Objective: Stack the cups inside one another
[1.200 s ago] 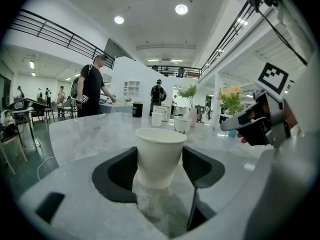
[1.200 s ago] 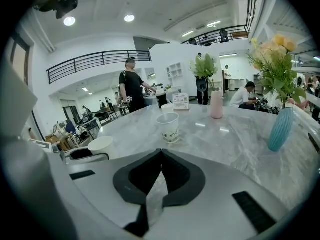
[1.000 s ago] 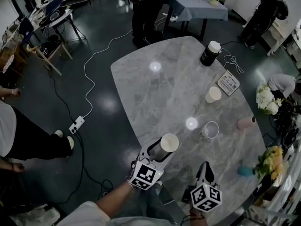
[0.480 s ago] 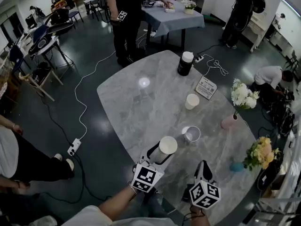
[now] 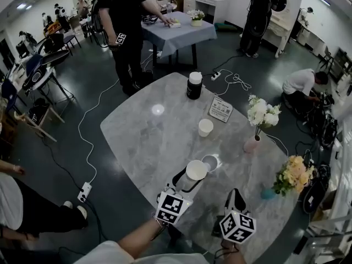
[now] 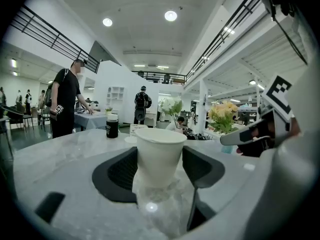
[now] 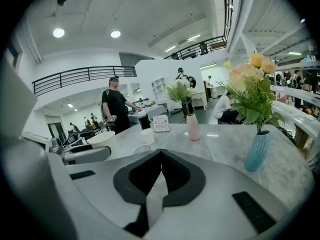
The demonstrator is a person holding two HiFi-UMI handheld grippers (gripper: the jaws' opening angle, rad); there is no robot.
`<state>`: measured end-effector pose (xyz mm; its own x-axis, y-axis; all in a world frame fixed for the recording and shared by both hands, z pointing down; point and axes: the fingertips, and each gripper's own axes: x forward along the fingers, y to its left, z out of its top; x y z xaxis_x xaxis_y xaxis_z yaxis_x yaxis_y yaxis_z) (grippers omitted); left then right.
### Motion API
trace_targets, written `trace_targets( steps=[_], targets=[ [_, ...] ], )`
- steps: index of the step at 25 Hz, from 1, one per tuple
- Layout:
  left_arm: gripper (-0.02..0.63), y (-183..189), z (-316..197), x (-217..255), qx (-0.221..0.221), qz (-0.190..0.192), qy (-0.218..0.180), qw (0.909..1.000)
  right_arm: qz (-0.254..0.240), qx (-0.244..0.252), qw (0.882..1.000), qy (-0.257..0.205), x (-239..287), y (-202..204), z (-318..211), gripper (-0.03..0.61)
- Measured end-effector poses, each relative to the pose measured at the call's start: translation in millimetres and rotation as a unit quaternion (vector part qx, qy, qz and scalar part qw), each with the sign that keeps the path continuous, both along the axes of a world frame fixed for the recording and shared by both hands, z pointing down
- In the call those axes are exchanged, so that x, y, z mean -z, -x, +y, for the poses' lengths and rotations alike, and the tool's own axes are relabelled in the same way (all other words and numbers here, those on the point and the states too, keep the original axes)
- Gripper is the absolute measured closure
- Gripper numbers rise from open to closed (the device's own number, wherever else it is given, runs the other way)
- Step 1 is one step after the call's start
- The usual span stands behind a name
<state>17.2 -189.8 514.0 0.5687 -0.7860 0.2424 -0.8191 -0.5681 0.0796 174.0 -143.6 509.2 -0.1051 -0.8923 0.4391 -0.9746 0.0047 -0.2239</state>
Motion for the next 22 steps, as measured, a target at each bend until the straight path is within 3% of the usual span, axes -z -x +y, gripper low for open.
trace_targets(
  steps=[22],
  targets=[
    [0.322, -50, -48, -9, -0.038, 0.004, 0.006, 0.9992, -0.002, -0.041, 0.999, 0.024, -13, -39, -16, 0.572]
  ],
)
